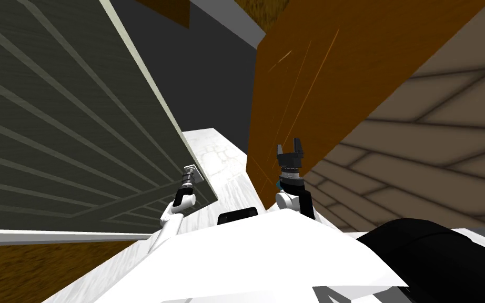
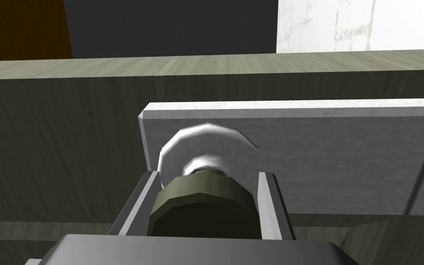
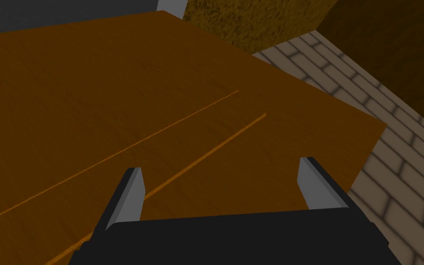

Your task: Pull the door open

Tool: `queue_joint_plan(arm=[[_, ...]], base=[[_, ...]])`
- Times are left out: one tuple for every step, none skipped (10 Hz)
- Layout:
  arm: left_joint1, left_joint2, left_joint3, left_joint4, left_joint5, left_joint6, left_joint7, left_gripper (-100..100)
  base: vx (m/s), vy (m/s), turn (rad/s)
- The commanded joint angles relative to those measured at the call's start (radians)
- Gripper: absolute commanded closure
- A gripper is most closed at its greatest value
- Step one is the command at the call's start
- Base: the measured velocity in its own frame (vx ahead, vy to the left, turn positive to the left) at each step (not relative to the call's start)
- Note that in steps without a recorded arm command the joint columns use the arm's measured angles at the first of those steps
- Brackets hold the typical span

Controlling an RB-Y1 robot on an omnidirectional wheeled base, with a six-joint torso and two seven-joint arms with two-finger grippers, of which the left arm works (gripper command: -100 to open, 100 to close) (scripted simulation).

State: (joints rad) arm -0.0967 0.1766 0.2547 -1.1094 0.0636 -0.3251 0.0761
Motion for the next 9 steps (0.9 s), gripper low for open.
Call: queue_joint_plan(arm=[[-0.003,0.016,-0.016,0.008,0.005,-0.005,0.021,100],[-0.002,0.028,-0.023,0.013,0.009,-0.006,0.033,100],[-0.002,0.022,-0.016,0.010,0.006,-0.004,0.023,100],[0.003,0.029,-0.030,0.011,0.006,-0.005,0.034,100],[0.005,0.034,-0.038,0.010,0.006,-0.006,0.041,100],[0.007,0.040,-0.048,0.008,0.007,-0.008,0.048,100],[0.010,0.049,-0.065,0.006,0.007,-0.011,0.061,100],[0.012,0.056,-0.076,0.004,0.007,-0.013,0.069,100],[0.015,0.063,-0.087,0.002,0.007,-0.015,0.078,100]], base=[[-0.196,0.014,-0.070],[-0.202,0.007,-0.042],[-0.092,0.000,-0.007],[-0.152,0.039,-0.080],[-0.226,0.066,-0.143],[-0.236,0.036,-0.110],[-0.247,0.074,-0.139],[-0.240,0.084,-0.172],[-0.214,0.083,-0.129]])
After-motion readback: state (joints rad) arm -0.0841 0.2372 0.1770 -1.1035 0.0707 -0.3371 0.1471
